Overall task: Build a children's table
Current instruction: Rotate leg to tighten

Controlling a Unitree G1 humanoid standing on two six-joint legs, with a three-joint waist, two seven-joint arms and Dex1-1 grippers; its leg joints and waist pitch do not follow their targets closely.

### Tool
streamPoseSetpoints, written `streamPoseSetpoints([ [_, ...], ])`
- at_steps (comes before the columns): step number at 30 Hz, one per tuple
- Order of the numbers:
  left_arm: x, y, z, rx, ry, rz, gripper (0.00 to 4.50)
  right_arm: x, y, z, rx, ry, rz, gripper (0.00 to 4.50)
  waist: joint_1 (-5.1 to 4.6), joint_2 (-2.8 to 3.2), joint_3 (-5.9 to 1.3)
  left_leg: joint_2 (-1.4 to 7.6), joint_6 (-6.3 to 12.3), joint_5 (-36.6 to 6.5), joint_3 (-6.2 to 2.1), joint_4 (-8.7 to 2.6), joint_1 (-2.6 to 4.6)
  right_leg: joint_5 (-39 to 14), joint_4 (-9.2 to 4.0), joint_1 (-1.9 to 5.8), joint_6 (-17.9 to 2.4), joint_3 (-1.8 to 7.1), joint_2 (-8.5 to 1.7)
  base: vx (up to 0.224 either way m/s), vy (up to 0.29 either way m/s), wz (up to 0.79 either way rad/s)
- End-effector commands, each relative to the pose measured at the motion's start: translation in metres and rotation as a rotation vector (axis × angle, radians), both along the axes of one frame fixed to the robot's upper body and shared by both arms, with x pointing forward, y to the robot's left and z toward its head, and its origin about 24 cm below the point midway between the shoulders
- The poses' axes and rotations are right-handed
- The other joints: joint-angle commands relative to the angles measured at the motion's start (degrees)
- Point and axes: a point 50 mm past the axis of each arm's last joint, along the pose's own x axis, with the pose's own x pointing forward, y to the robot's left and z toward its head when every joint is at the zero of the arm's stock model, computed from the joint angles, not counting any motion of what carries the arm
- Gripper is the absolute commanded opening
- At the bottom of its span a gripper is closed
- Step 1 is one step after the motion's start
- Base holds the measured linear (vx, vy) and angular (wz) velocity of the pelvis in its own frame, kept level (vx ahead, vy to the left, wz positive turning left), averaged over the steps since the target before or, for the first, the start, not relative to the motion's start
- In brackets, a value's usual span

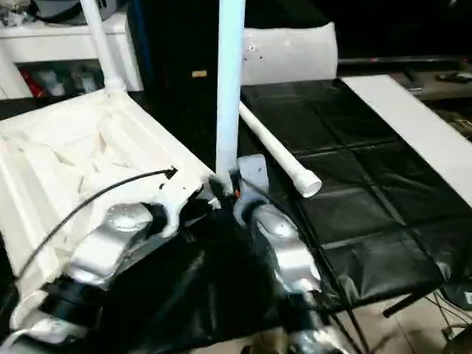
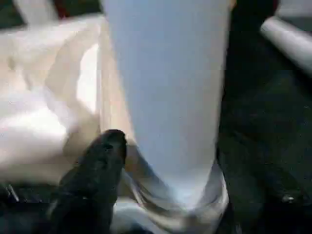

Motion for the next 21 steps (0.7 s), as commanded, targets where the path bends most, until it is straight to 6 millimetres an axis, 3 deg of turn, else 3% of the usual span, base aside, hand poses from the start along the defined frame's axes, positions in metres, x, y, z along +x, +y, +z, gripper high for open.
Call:
streamPoseSetpoints([
  [1,-0.005,0.000,0.005,-0.021,-0.024,-0.109,0.00,0.000,-0.009,0.010,0.025,-0.054,0.052,3.51,0.65,0.36,-3.64,0.93,4.52,-3.61,0.11,-3.21,-0.85,-5.39,-2.39,3.88,-11.87,3.17,-3.16,0.000,0.000,0.00],
  [6,-0.012,0.016,0.002,0.026,-0.002,-0.284,0.00,-0.011,-0.033,0.015,-0.046,-0.092,0.333,3.84,1.69,0.32,-3.21,1.15,5.08,-6.59,0.38,-3.29,-0.42,-9.72,-2.85,3.55,-11.66,3.17,-3.08,0.000,0.000,0.00],
  [8,-0.013,0.019,0.001,0.035,0.008,-0.319,0.00,-0.013,-0.037,0.018,-0.050,-0.090,0.402,4.02,2.05,0.24,-3.03,1.28,4.43,-7.74,0.53,-3.39,-0.25,-11.65,-3.00,3.27,-11.26,3.33,-3.14,0.000,0.000,0.00],
  [12,-0.016,0.026,0.004,0.045,0.049,-0.477,0.00,-0.017,-0.045,0.026,-0.066,-0.071,0.629,4.02,2.81,-0.02,-3.05,1.32,3.96,-8.62,0.37,-3.40,-0.24,-14.51,-3.09,3.32,-10.37,3.37,-3.29,0.000,0.000,0.00],
  [21,-0.021,0.032,0.007,0.078,0.113,-0.675,0.00,-0.017,-0.047,0.030,-0.096,-0.029,0.878,3.86,3.71,-0.35,-3.09,1.44,3.27,-8.61,0.38,-3.24,-0.21,-15.95,-2.79,3.12,-10.60,3.42,-3.53,0.000,0.000,0.00],
])
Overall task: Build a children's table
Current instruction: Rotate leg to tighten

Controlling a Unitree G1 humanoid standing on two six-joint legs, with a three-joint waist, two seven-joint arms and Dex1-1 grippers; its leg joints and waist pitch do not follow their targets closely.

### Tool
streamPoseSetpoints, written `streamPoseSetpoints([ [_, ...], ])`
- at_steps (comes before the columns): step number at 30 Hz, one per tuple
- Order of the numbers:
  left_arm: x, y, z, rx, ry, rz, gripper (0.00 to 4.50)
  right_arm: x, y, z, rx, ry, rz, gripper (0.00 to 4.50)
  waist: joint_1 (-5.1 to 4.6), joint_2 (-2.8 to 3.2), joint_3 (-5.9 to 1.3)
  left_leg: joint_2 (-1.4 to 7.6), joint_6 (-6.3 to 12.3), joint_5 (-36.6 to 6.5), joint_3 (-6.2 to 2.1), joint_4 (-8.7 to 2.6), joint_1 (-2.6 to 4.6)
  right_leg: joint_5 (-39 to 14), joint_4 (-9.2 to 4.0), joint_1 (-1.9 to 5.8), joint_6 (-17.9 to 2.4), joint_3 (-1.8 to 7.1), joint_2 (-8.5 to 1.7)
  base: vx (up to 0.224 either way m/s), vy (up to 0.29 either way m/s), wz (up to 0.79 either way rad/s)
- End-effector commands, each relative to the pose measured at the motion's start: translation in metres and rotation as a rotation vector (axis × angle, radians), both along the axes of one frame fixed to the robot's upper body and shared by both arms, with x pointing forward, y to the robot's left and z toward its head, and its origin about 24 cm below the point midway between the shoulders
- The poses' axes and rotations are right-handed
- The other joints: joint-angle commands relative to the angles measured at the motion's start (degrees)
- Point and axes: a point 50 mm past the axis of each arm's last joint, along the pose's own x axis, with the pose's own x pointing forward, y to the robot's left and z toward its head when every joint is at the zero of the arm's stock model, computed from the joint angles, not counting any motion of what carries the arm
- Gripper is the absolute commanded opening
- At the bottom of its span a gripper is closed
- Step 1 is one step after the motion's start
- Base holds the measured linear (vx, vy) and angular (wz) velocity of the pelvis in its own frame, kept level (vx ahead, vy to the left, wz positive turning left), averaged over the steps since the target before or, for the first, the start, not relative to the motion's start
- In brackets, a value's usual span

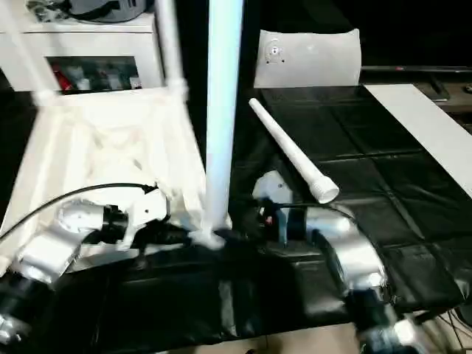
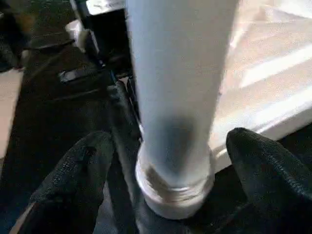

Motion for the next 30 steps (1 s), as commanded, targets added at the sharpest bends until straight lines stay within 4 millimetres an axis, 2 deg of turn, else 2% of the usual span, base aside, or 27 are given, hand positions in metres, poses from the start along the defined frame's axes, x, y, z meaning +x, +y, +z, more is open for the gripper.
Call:
streamPoseSetpoints([
  [1,-0.005,-0.014,0.004,0.004,0.010,-0.161,0.00,0.001,0.002,0.000,-0.009,0.010,0.059,3.76,-0.28,-0.04,-3.19,1.46,3.33,-8.70,0.17,-4.07,-0.12,-16.05,-3.70,3.12,-10.61,3.16,-3.27,0.000,0.000,0.00],
  [5,-0.007,-0.016,0.004,0.015,0.024,-0.214,0.00,0.001,0.005,-0.001,-0.025,0.039,0.126,3.40,0.42,-0.06,-3.34,1.59,2.87,-7.75,0.29,-4.01,0.04,-13.79,-3.25,3.09,-11.52,3.20,-3.28,0.000,0.000,0.00],
  [6,-0.006,-0.016,0.004,0.017,0.025,-0.220,0.00,0.002,0.005,-0.002,-0.024,0.044,0.137,3.30,0.50,-0.32,-3.40,1.57,2.95,-7.21,0.35,-3.94,0.01,-12.38,-3.03,3.16,-11.88,3.21,-3.23,0.000,0.000,0.00],
  [7,-0.006,-0.016,0.004,0.019,0.020,-0.225,0.00,0.002,0.006,-0.002,-0.026,0.050,0.151,3.20,0.60,-0.19,-3.38,1.56,3.04,-7.20,0.32,-4.00,-0.06,-12.24,-2.99,3.22,-12.00,3.15,-3.24,0.000,0.000,0.00],
  [13,-0.002,-0.015,0.005,0.029,0.005,-0.235,0.00,0.002,0.007,-0.002,-0.039,0.076,0.219,2.68,0.59,-0.33,-3.33,1.50,2.61,-8.33,0.27,-3.96,-0.26,-15.88,-3.40,3.32,-10.70,3.07,-3.41,0.000,0.000,0.00],
  [14,-0.001,-0.014,0.005,0.030,0.002,-0.233,0.00,0.002,0.007,-0.002,-0.042,0.079,0.226,2.68,0.63,-0.35,-3.36,1.53,2.57,-8.03,0.24,-3.93,-0.27,-15.89,-3.35,3.33,-10.55,3.09,-3.44,0.000,0.000,0.00],
  [19,0.000,-0.012,0.004,0.032,-0.005,-0.221,0.00,0.001,0.008,-0.002,-0.037,0.088,0.242,2.12,0.68,-0.46,-3.48,1.53,2.70,-6.62,0.27,-3.86,-0.32,-13.70,-3.03,3.36,-11.08,3.06,-3.32,0.000,0.000,0.00],
  [26,0.002,-0.013,0.003,-0.025,-0.013,-0.120,0.00,-0.007,0.011,-0.007,0.007,0.128,0.221,2.00,0.75,-0.36,-3.44,1.56,2.55,-6.95,0.29,-3.90,-0.25,-14.19,-3.12,3.35,-10.96,3.06,-3.27,0.000,0.000,0.00],
  [29,0.003,-0.016,0.002,-0.047,-0.022,-0.025,0.00,-0.011,0.020,-0.011,0.059,0.145,0.116,1.99,0.99,-0.42,-3.44,1.64,2.42,-6.78,0.29,-3.96,-0.25,-13.94,-3.09,3.36,-10.80,3.13,-3.37,0.000,0.000,0.00],
  [30,0.004,-0.016,0.001,-0.045,-0.024,0.010,0.00,-0.010,0.022,-0.013,0.060,0.136,0.069,1.99,0.98,-0.14,-3.21,1.55,2.01,-7.63,0.19,-4.08,-0.36,-15.64,-3.31,3.29,-10.25,3.06,-3.35,0.000,0.000,0.00],
])
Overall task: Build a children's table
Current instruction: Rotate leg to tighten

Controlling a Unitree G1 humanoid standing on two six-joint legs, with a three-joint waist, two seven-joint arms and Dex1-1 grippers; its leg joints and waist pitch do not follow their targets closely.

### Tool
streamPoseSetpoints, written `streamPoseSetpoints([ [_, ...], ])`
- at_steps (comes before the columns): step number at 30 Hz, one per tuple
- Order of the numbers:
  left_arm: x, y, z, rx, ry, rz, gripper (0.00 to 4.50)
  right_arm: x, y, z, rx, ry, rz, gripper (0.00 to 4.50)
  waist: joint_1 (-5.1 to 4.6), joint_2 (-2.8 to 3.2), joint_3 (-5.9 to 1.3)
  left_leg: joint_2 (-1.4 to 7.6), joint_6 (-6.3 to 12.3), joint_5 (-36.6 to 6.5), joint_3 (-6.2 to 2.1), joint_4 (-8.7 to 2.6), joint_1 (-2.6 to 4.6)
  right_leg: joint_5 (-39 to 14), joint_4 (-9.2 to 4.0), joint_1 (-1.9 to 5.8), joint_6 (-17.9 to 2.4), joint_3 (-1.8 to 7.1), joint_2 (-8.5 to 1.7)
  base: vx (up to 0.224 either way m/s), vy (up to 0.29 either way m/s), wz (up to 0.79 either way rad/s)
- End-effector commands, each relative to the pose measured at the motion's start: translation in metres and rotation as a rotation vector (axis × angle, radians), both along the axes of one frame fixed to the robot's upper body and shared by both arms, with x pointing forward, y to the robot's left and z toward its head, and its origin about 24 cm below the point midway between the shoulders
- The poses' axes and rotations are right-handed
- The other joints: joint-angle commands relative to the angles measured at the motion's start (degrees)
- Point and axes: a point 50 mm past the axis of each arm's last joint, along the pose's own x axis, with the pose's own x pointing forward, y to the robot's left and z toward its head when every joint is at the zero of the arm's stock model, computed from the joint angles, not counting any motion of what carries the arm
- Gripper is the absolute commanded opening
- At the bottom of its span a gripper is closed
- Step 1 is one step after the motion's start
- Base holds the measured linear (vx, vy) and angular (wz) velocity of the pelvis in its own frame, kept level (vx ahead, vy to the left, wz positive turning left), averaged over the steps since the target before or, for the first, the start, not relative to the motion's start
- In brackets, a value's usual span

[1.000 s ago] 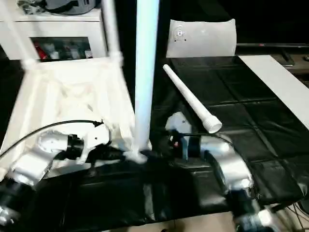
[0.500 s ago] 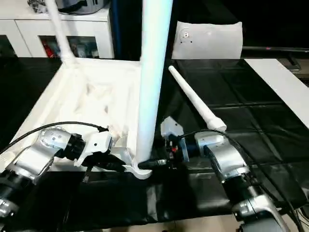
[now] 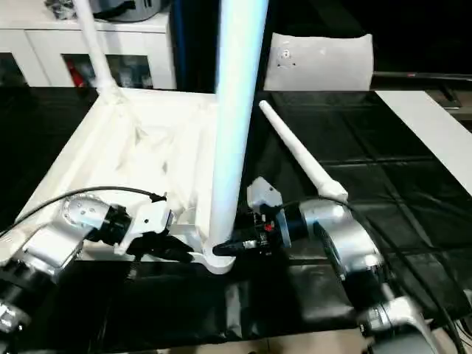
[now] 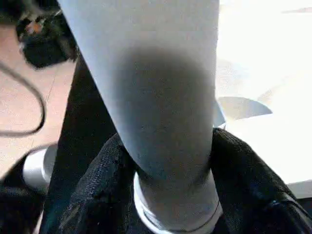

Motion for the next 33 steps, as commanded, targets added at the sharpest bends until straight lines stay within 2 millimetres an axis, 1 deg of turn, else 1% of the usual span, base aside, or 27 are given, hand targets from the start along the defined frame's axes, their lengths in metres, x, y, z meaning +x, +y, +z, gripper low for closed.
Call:
streamPoseSetpoints([
  [1,0.008,-0.007,0.003,-0.012,-0.047,0.110,0.00,-0.002,0.015,-0.003,0.030,0.011,-0.055,1.99,-0.58,0.05,-3.09,1.53,1.37,-9.65,0.10,-4.35,-0.22,-18.68,-3.91,3.06,-9.32,3.03,-3.18,0.000,0.000,0.00],
  [2,0.009,-0.009,0.004,-0.025,-0.047,0.156,0.00,-0.002,0.018,-0.006,0.025,0.008,-0.107,1.99,-0.78,-0.03,-2.90,1.34,1.06,-10.77,0.03,-4.45,-0.29,-21.27,-4.22,3.10,-8.52,2.93,-3.15,0.000,0.000,0.00],
  [3,0.011,-0.014,0.005,-0.054,-0.043,0.211,0.00,0.002,0.025,-0.012,0.007,0.004,-0.212,1.99,-1.12,0.29,-2.71,1.23,0.23,-12.83,-0.09,-4.59,-0.07,-25.42,-4.68,2.95,-7.09,2.83,-3.07,0.000,0.000,0.00],
  [4,0.011,-0.016,0.005,-0.065,-0.040,0.232,0.00,0.003,0.028,-0.014,-0.003,0.001,-0.260,1.98,-1.48,0.03,-2.61,0.97,-0.34,-14.01,-0.14,-4.47,0.12,-29.55,-5.30,2.73,-5.41,2.64,-3.16,0.000,0.000,0.00],
  [5,0.012,-0.017,0.006,-0.068,-0.041,0.246,0.00,0.004,0.030,-0.015,-0.007,0.007,-0.289,1.98,-1.71,0.03,-2.62,0.86,-0.47,-14.46,-0.33,-4.48,0.01,-31.50,-5.46,2.85,-4.56,2.43,-3.23,0.000,0.000,0.00],
  [6,0.014,-0.022,0.006,-0.077,-0.048,0.288,0.00,0.006,0.036,-0.018,-0.007,0.029,-0.356,1.97,-2.43,-0.09,-2.60,0.70,-0.57,-14.73,-0.65,-4.59,-0.52,-33.94,-5.80,3.21,-2.72,2.12,-3.19,0.000,0.000,0.00],
  [7,0.015,-0.024,0.007,-0.081,-0.053,0.309,0.00,0.007,0.038,-0.019,-0.004,0.043,-0.383,1.96,-3.03,0.21,-2.58,0.62,-0.66,-15.34,-0.71,-4.50,-0.33,-34.62,-6.12,2.81,-2.11,1.99,-3.06,0.000,0.000,0.00],
  [8,0.018,-0.029,0.007,-0.091,-0.059,0.362,0.00,0.009,0.045,-0.021,-0.006,0.051,-0.448,1.96,-3.47,0.06,-2.60,0.56,-0.63,-15.68,-0.77,-4.43,-0.33,-34.93,-6.27,2.77,-1.83,1.87,-2.99,0.000,0.000,0.00],
  [9,0.023,-0.037,0.008,-0.105,-0.070,0.450,0.00,0.011,0.056,-0.024,-0.023,0.068,-0.537,1.96,-4.20,0.12,-2.52,0.53,-0.67,-15.88,-0.79,-4.45,-0.50,-34.95,-6.38,2.72,-1.75,1.84,-2.87,0.000,0.000,0.00],
  [10,0.026,-0.039,0.008,-0.110,-0.076,0.483,0.00,0.012,0.059,-0.026,-0.035,0.071,-0.573,1.96,-4.56,0.19,-2.59,0.41,-0.91,-16.39,-0.92,-4.31,-0.42,-35.75,-6.58,2.60,-1.52,1.51,-2.93,0.000,0.000,0.00],
  [12,0.030,-0.047,0.010,-0.122,-0.086,0.562,0.00,0.014,0.067,-0.028,-0.064,0.082,-0.652,1.96,-5.24,0.17,-2.58,0.29,-0.62,-17.20,-1.01,-4.21,-0.33,-36.00,-6.76,2.42,-1.33,1.36,-2.81,0.000,0.000,0.00],
  [14,0.036,-0.058,0.013,-0.146,-0.089,0.665,0.00,0.017,0.078,-0.030,-0.079,0.115,-0.735,1.96,-5.72,0.39,-2.69,0.32,-0.25,-17.58,-1.08,-4.21,-0.27,-35.07,-6.83,2.41,-1.87,1.26,-2.82,0.000,0.000,0.00],
  [16,0.041,-0.067,0.016,-0.153,-0.109,0.737,0.00,0.023,0.084,-0.029,-0.087,0.128,-0.816,1.96,-5.91,0.58,-2.75,0.52,0.11,-17.45,-1.09,-4.42,-0.23,-32.50,-6.67,2.36,-2.64,1.44,-2.77,0.000,0.000,0.00],
  [17,0.042,-0.070,0.017,-0.153,-0.113,0.749,0.00,0.024,0.086,-0.029,-0.087,0.130,-0.833,1.96,-6.13,0.48,-2.87,0.58,0.34,-17.13,-1.07,-4.50,-0.43,-30.30,-6.47,2.55,-3.25,1.54,-2.69,0.000,0.000,0.00],
  [18,0.042,-0.071,0.017,-0.155,-0.115,0.752,0.00,0.025,0.086,-0.028,-0.078,0.126,-0.842,1.96,-5.94,0.55,-3.01,0.63,0.66,-16.18,-1.00,-4.54,-0.40,-27.68,-6.25,2.60,-4.02,1.80,-2.74,0.000,0.000,0.00],
  [19,0.041,-0.073,0.018,-0.153,-0.119,0.751,0.00,0.026,0.087,-0.026,-0.058,0.111,-0.859,1.96,-5.88,0.55,-3.05,0.71,0.98,-15.03,-0.84,-4.58,-0.61,-24.83,-5.91,2.69,-4.91,2.11,-2.74,0.000,0.000,0.00],
  [20,0.041,-0.074,0.018,-0.151,-0.120,0.750,0.00,0.027,0.087,-0.025,-0.051,0.105,-0.863,2.30,-5.75,0.63,-3.11,0.75,1.07,-14.42,-0.80,-4.56,-0.52,-23.39,-5.73,2.65,-5.45,2.22,-2.74,0.000,0.000,0.00],
  [21,0.041,-0.075,0.018,-0.149,-0.121,0.748,0.00,0.027,0.087,-0.024,-0.046,0.101,-0.868,2.51,-5.60,0.50,-3.21,0.73,1.45,-13.07,-0.63,-4.50,-0.57,-20.68,-5.39,2.81,-6.47,2.43,-2.71,0.000,0.000,0.00],
  [22,0.039,-0.073,0.018,-0.140,-0.130,0.713,0.00,0.027,0.083,-0.022,-0.024,0.087,-0.867,2.51,-5.35,0.43,-3.34,0.78,1.89,-11.67,-0.52,-4.47,-0.54,-18.64,-5.07,2.94,-7.38,2.55,-2.74,0.000,0.000,0.00],
  [24,0.036,-0.068,0.017,-0.136,-0.134,0.672,0.00,0.026,0.076,-0.019,-0.007,0.057,-0.855,2.85,-4.93,0.57,-3.39,0.77,2.41,-9.99,-0.35,-4.43,-0.59,-16.57,-4.85,3.11,-8.08,2.69,-2.81,0.000,0.000,0.00],
  [25,0.035,-0.067,0.017,-0.135,-0.133,0.664,0.00,0.025,0.074,-0.019,-0.006,0.049,-0.853,2.85,-4.89,0.54,-3.53,0.79,2.69,-8.47,-0.36,-4.46,-0.83,-14.54,-4.50,3.45,-8.57,2.75,-2.85,0.000,0.000,0.00],
  [26,0.035,-0.066,0.017,-0.134,-0.132,0.660,0.00,0.025,0.072,-0.018,-0.005,0.045,-0.853,2.91,-4.88,0.58,-3.61,0.82,2.76,-7.37,-0.33,-4.41,-0.90,-13.05,-4.31,3.56,-8.96,2.79,-2.82,0.000,0.000,0.00],
  [27,0.033,-0.062,0.016,-0.128,-0.131,0.641,0.00,0.025,0.064,-0.017,-0.008,0.002,-0.836,2.94,-4.76,0.61,-3.58,0.84,3.04,-6.07,-0.18,-4.33,-0.75,-11.21,-4.24,3.48,-9.64,2.81,-2.76,0.000,0.000,0.00],
  [28,0.033,-0.062,0.016,-0.128,-0.131,0.641,0.00,0.025,0.064,-0.017,-0.008,0.002,-0.836,3.02,-4.62,0.63,-3.59,0.87,3.10,-5.73,-0.21,-4.31,-0.73,-10.63,-4.13,3.60,-9.92,2.80,-2.78,0.000,0.000,0.00],
  [30,0.029,-0.054,0.014,-0.114,-0.126,0.603,0.00,0.025,0.050,-0.013,0.007,-0.033,-0.813,3.28,-4.62,0.69,-3.72,0.87,3.47,-4.91,-0.24,-4.22,-0.88,-8.63,-3.75,3.93,-10.79,2.79,-2.74,0.000,0.000,0.00],
  [31,0.027,-0.051,0.013,-0.108,-0.125,0.592,0.00,0.025,0.045,-0.012,0.014,-0.042,-0.805,3.35,-4.62,0.78,-3.65,0.94,3.86,-4.97,-0.14,-4.18,-0.68,-8.18,-3.69,3.72,-11.35,2.83,-2.70,0.000,0.000,0.00],
  [33,0.022,-0.039,0.010,-0.091,-0.128,0.511,0.00,0.024,0.029,-0.006,0.017,-0.093,-0.733,3.47,-4.81,0.70,-3.54,1.02,4.26,-5.74,-0.04,-4.23,-0.79,-8.74,-3.84,3.77,-11.66,2.88,-2.68,0.000,0.000,0.00],
])
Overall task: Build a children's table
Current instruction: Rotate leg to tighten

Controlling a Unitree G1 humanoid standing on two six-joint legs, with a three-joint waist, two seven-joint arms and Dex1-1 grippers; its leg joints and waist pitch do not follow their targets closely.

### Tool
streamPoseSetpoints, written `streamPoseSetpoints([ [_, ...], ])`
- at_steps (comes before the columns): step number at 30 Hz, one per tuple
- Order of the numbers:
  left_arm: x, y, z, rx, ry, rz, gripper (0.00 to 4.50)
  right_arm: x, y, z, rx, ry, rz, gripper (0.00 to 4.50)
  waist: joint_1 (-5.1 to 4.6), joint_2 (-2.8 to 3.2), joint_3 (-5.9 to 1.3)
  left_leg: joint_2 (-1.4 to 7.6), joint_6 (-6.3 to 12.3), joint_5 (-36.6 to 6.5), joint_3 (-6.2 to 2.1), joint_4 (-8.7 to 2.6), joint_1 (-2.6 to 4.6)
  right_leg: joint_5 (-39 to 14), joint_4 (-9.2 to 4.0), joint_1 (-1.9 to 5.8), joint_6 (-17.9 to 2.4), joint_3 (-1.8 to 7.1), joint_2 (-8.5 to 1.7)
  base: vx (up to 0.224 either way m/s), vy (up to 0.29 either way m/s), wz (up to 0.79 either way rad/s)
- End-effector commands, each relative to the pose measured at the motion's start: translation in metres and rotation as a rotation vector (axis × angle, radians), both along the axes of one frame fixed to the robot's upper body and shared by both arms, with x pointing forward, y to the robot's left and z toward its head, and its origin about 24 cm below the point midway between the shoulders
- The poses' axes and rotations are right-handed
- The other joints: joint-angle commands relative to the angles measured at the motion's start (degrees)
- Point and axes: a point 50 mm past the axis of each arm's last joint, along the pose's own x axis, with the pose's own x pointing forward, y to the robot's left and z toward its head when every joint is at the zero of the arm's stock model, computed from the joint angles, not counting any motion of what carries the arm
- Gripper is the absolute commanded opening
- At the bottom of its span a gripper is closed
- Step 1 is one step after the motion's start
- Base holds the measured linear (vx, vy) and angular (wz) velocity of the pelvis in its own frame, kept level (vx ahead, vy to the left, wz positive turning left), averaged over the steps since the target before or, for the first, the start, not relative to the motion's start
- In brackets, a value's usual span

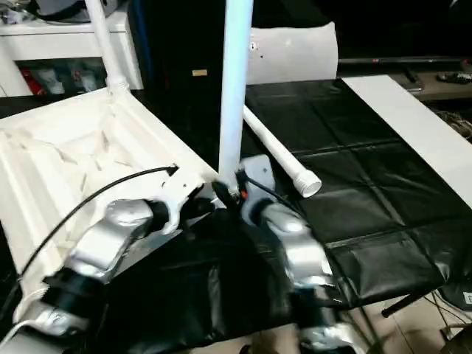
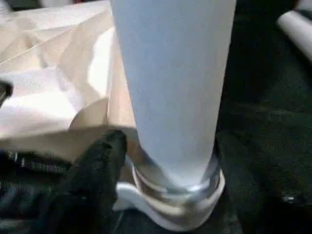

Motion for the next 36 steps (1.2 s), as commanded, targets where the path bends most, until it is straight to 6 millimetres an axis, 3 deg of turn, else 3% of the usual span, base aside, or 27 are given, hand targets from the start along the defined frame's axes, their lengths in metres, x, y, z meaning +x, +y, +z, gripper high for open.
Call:
streamPoseSetpoints([
  [1,-0.006,0.004,0.010,-0.011,-0.054,-0.156,0.00,-0.004,-0.009,0.008,-0.008,-0.053,0.134,3.58,0.55,0.40,-3.51,0.96,4.32,-6.27,0.06,-3.39,-0.77,-9.98,-2.83,3.90,-11.65,2.93,-2.98,0.000,0.000,0.00],
  [6,-0.015,0.019,0.005,0.026,-0.033,-0.302,0.00,-0.007,-0.023,0.014,-0.039,-0.076,0.300,3.85,1.58,0.40,-3.14,1.24,4.18,-8.66,0.23,-3.54,-0.26,-14.62,-3.29,3.35,-10.61,3.06,-3.04,0.000,0.000,0.00],
  [8,-0.019,0.030,0.003,0.050,0.000,-0.393,0.00,-0.013,-0.029,0.019,-0.050,-0.079,0.465,3.85,2.02,0.32,-3.17,1.25,3.85,-8.97,0.22,-3.57,-0.10,-14.99,-3.28,3.32,-10.75,3.04,-3.12,0.000,0.000,0.00],
  [14,-0.024,0.039,0.005,0.050,0.051,-0.559,0.00,-0.018,-0.036,0.022,-0.040,-0.023,0.698,3.85,2.89,0.20,-3.29,1.35,4.15,-8.20,0.28,-3.48,-0.06,-11.06,-2.45,3.34,-12.66,3.18,-3.10,0.000,0.000,0.00],
  [22,-0.026,0.040,0.004,0.094,0.075,-0.704,0.00,-0.014,-0.031,0.021,-0.075,0.005,0.853,3.29,4.01,-0.14,-3.08,1.50,2.39,-10.51,0.29,-3.44,0.04,-18.54,-2.95,3.09,-10.72,3.24,-3.57,0.000,0.000,0.00],
  [31,-0.024,0.041,0.003,0.102,0.072,-0.725,0.00,-0.009,-0.023,0.019,-0.081,0.005,0.903,2.47,4.21,-0.12,-3.28,1.40,1.75,-9.73,0.21,-3.46,-0.19,-16.95,-2.60,3.24,-10.57,3.13,-3.38,0.000,0.000,0.00],
  [34,-0.023,0.041,0.003,0.104,0.071,-0.726,0.00,-0.009,-0.023,0.020,-0.078,0.008,0.911,2.41,4.28,-0.28,-3.29,1.47,1.83,-9.62,0.23,-3.43,-0.23,-16.64,-2.55,3.29,-10.61,3.17,-3.41,0.000,0.000,0.00],
  [36,-0.023,0.042,0.003,0.103,0.070,-0.722,0.00,-0.010,-0.023,0.019,-0.072,0.013,0.917,2.09,4.29,-0.16,-3.31,1.46,1.73,-9.67,0.23,-3.43,-0.22,-16.95,-2.59,3.29,-10.54,3.14,-3.41,0.000,0.000,0.00],
])
